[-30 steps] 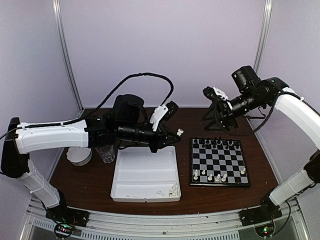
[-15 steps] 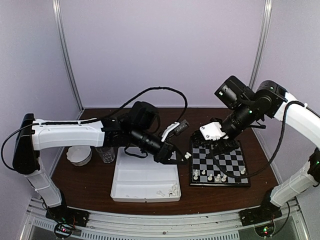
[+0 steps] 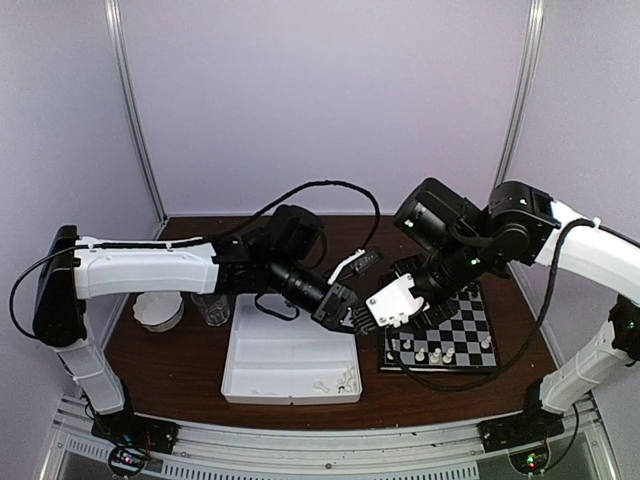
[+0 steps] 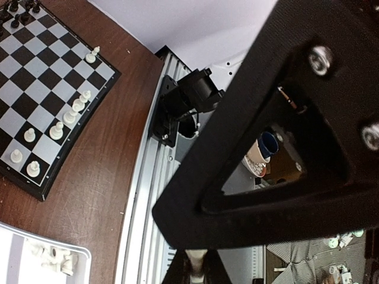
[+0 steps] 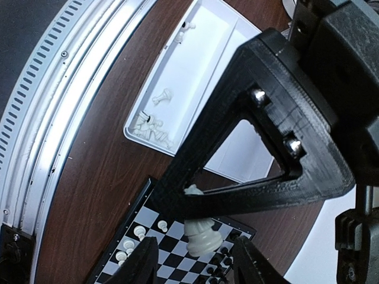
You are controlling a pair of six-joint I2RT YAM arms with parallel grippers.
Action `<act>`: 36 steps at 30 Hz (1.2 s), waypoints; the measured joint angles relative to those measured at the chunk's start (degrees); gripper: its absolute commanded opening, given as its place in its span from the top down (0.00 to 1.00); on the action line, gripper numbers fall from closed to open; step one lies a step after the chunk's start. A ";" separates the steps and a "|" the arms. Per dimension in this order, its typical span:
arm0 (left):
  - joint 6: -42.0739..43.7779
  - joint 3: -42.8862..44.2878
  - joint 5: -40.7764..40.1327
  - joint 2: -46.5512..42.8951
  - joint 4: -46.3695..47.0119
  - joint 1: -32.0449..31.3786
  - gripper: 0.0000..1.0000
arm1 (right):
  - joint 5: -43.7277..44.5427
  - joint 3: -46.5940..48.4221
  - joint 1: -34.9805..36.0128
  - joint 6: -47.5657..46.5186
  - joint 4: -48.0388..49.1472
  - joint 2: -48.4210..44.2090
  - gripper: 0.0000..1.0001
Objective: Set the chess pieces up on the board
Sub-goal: Pass from the left arm to the right, then pass from the right arm to the left
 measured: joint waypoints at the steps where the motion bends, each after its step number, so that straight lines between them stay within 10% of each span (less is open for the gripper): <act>1: -0.31 0.00 0.20 0.09 0.11 0.00 1.00 | 0.46 -0.04 0.28 0.02 0.28 0.07 0.58; 12: -2.32 0.09 1.70 0.17 0.92 0.07 1.00 | 1.95 -0.70 1.95 0.13 1.70 0.17 0.83; 22: -2.97 -0.48 -2.19 -0.35 1.64 0.81 0.68 | 2.89 -6.36 0.74 2.69 5.70 -0.90 0.91; 36: 1.62 -8.22 -31.91 -6.64 16.90 -0.98 0.66 | -22.88 -17.42 -25.33 20.28 13.20 -10.58 0.90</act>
